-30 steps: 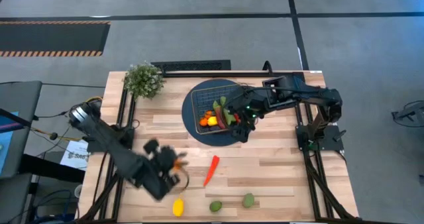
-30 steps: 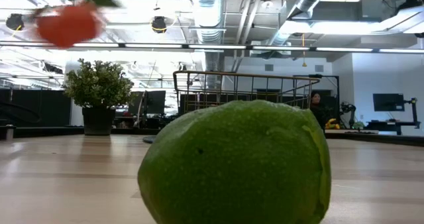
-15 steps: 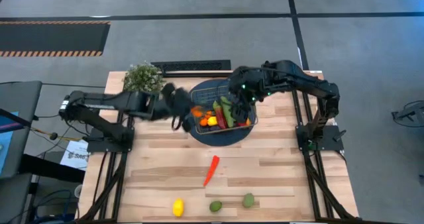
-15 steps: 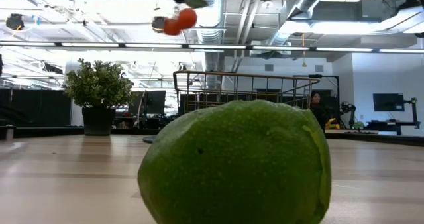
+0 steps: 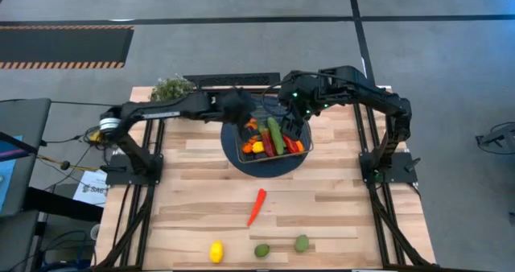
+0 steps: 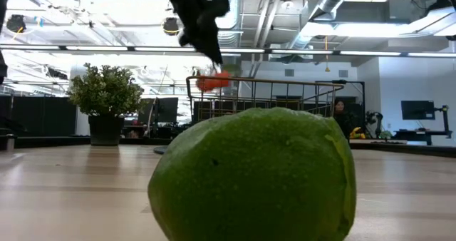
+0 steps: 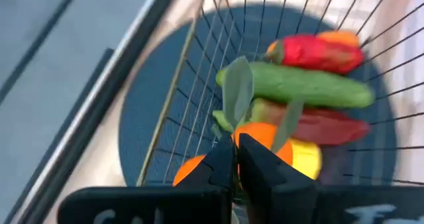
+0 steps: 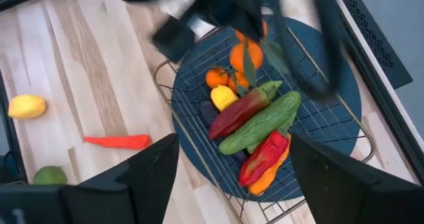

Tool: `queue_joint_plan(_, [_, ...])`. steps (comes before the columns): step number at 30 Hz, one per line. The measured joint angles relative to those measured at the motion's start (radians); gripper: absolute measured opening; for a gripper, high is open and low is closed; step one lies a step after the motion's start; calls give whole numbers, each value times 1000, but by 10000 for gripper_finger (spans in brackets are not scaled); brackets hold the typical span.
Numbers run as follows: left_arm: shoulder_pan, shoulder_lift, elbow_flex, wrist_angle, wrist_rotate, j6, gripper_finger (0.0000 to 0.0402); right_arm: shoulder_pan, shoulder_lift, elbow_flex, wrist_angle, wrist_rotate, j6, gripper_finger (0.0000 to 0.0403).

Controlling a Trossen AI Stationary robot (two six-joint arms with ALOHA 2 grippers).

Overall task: Build produce basket
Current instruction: Put the bottom oranges into the basket

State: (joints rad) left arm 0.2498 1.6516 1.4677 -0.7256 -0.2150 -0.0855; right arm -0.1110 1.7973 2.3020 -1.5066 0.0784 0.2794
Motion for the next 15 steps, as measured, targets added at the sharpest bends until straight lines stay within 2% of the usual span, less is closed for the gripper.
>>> queue_joint_plan(8, [69, 140, 0, -3, 83, 123, 0, 12, 0, 0, 16, 0, 51, 303])
queue_joint_plan(15, [94, 219, 0, -45, 155, 157, 0, 13, 0, 0, 56, 0, 53, 303])
